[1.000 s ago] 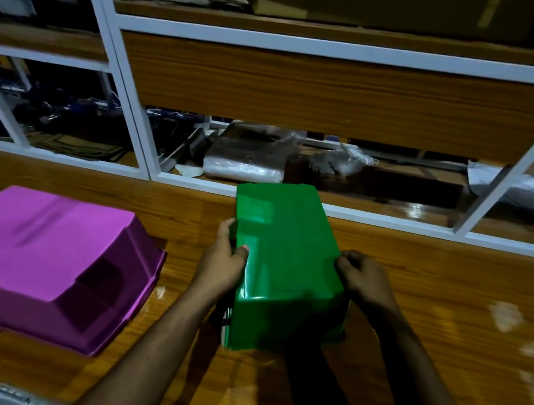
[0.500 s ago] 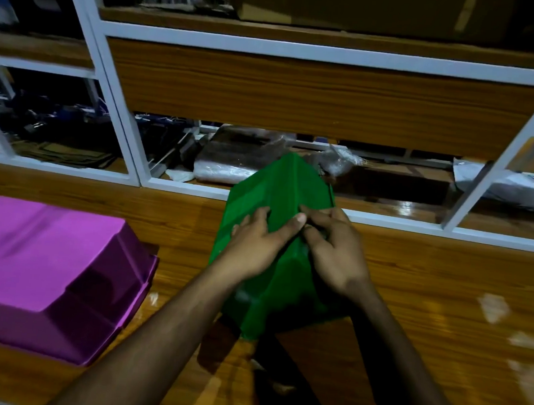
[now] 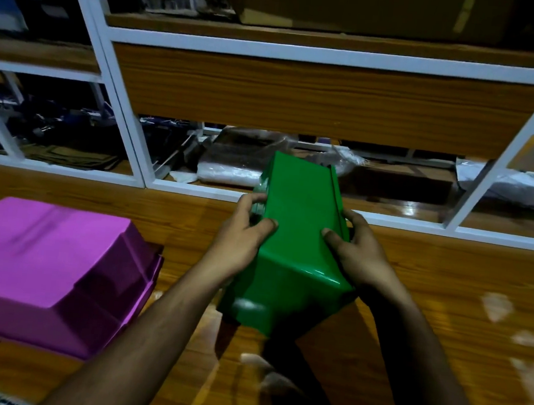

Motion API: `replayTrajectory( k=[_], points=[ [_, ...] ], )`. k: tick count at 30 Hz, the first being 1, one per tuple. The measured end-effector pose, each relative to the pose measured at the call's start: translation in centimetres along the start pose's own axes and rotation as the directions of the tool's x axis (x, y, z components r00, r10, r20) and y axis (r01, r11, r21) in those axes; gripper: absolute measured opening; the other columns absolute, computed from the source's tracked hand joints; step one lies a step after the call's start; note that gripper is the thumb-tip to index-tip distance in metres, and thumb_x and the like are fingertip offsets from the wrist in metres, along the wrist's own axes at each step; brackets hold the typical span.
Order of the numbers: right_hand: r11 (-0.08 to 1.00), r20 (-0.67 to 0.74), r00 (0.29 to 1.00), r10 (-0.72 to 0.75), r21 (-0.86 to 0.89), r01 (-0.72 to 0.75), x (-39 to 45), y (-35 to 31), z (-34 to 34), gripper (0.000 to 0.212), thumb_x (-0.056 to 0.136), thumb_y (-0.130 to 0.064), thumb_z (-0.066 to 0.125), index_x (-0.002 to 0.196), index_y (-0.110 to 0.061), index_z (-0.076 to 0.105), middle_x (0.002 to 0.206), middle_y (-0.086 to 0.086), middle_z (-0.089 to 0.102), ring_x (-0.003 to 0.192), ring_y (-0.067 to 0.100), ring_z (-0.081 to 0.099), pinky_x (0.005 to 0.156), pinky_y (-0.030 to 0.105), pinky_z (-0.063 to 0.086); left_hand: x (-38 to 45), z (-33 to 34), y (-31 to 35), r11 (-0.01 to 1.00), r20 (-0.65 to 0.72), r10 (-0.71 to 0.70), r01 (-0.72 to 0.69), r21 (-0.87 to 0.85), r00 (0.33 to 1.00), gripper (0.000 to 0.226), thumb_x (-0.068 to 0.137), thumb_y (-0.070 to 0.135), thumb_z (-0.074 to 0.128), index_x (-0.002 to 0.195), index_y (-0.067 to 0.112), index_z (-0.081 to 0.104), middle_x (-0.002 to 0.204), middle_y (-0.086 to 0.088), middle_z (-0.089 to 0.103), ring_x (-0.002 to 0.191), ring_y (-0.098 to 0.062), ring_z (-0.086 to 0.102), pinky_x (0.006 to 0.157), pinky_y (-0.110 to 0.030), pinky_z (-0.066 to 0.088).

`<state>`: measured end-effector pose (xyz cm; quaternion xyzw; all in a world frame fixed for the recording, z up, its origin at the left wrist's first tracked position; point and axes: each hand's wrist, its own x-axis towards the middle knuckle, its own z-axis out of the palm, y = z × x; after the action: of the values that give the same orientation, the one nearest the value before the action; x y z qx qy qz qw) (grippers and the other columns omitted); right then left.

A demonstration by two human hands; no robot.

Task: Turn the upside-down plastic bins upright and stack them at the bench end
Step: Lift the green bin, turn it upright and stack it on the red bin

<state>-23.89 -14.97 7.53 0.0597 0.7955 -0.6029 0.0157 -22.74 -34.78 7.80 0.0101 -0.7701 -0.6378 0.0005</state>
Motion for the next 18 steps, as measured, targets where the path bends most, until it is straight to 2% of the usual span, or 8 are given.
replayTrajectory(
  k=[2,4,7,9,11,13,16,18],
  points=[
    [0.990,0.052,0.999,0.004,0.139,-0.011,0.0,-0.5,-0.3,0.054,0.095,-0.004,0.058,0.140,-0.026,0.037,0.110,0.008,0.066,0.087,0.025,0.069,0.076,0.038,0.061,-0.4,-0.2,-0.4,0.999,0.015,-0.011,0.011,-0.045,1.000,0.038,0.094,0.013,0.056,0.129,0.026,0.048,0.115,-0.008,0.067,0.099,-0.026,0.068,0.081,-0.043,0.056],
    [0.983,0.069,0.998,-0.009,0.182,-0.004,-0.5,-1.3,-0.2,0.056,0.094,0.005,0.055,0.135,-0.026,0.036,0.097,0.004,0.066,0.077,0.020,0.067,0.063,0.029,0.060,-0.7,-0.3,-1.0,0.999,0.020,-0.031,0.031,-0.013,0.999,0.036,0.093,0.005,0.056,0.124,0.024,0.053,0.115,-0.009,0.066,0.100,-0.025,0.067,0.080,-0.043,0.058],
    [0.990,0.023,0.999,0.025,0.141,-0.028,-0.3,-1.3,0.3,0.059,0.091,0.005,0.059,0.141,-0.012,0.034,0.110,0.014,0.067,0.088,0.030,0.068,0.074,0.041,0.060,-0.5,-0.5,-1.7,0.993,0.033,-0.011,0.007,0.116,0.999,0.032,0.088,0.008,0.062,0.111,0.030,0.062,0.116,-0.006,0.068,0.101,-0.022,0.068,0.087,-0.050,0.057],
    [0.984,-0.012,0.998,0.054,0.171,-0.051,-0.2,-1.2,0.7,0.056,0.090,0.006,0.060,0.140,-0.005,0.038,0.112,0.016,0.067,0.093,0.034,0.069,0.082,0.049,0.058,0.0,-0.7,-1.5,0.965,0.021,0.029,-0.033,0.260,0.999,0.030,0.084,0.012,0.068,0.110,0.029,0.067,0.115,0.003,0.067,0.104,-0.016,0.064,0.092,-0.043,0.054],
    [0.973,-0.012,0.999,0.051,0.227,-0.047,-0.3,-1.3,1.1,0.046,0.090,0.009,0.057,0.132,-0.003,0.045,0.099,0.011,0.070,0.081,0.029,0.070,0.077,0.047,0.060,0.3,-0.7,-0.7,0.885,0.013,0.097,-0.093,0.456,0.995,0.029,0.081,0.020,0.074,0.110,0.025,0.071,0.111,0.006,0.063,0.105,-0.013,0.059,0.094,-0.031,0.048],
    [0.959,-0.008,0.999,0.052,0.278,-0.048,-0.6,-1.6,1.7,0.037,0.090,0.009,0.053,0.124,-0.006,0.049,0.091,0.011,0.070,0.068,0.024,0.068,0.065,0.037,0.059,0.4,-0.4,0.1,0.832,0.048,0.175,-0.174,0.527,0.983,0.029,0.081,0.034,0.073,0.109,0.025,0.073,0.110,0.003,0.064,0.104,-0.015,0.060,0.092,-0.031,0.048],
    [0.905,0.051,0.997,0.050,0.420,-0.067,-0.8,-1.7,2.6,0.036,0.092,-0.002,0.055,0.127,-0.009,0.053,0.107,0.023,0.070,0.086,0.033,0.069,0.078,0.045,0.057,0.4,0.0,1.1,0.789,0.083,0.166,-0.182,0.586,0.983,0.052,0.077,0.067,0.054,0.106,0.028,0.073,0.108,0.001,0.070,0.101,-0.017,0.063,0.089,-0.035,0.050],
    [0.897,0.118,0.993,0.016,0.437,-0.067,-1.2,-1.9,3.2,0.033,0.096,-0.013,0.054,0.128,-0.018,0.057,0.112,0.011,0.071,0.095,0.026,0.069,0.076,0.037,0.054,0.6,0.0,1.5,0.811,0.044,0.115,-0.120,0.572,0.992,0.072,0.068,0.080,0.041,0.104,0.026,0.072,0.105,0.002,0.072,0.100,-0.018,0.065,0.087,-0.037,0.051]
  ],
)
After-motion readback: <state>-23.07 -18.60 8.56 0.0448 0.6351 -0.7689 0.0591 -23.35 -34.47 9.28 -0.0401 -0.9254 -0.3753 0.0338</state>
